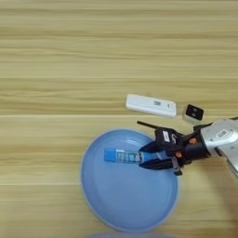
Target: Move the objects on the table
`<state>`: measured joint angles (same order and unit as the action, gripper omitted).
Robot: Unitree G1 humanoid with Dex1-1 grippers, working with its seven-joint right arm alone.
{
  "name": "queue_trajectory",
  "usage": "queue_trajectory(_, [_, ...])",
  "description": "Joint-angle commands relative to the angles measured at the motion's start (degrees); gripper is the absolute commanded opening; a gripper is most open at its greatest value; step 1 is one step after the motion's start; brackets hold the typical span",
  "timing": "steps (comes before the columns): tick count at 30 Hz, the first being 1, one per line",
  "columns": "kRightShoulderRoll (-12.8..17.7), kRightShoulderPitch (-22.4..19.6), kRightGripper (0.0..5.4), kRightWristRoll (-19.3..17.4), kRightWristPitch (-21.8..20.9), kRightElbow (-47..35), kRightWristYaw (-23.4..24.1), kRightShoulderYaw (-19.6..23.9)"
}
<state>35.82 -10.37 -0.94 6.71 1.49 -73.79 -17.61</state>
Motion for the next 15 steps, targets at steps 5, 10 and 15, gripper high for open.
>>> queue_trajectory(5, [1.37,-2.67,2.14,0.81,-0.75,-0.51,2.11,0.6])
queue_trajectory(10, [1.24,-3.18,2.72,0.62,-0.38,-0.74,2.16,0.75])
queue_trajectory(15, [0.84,-4.8,3.23,-1.47,1.43,-2.24,2.16,2.46])
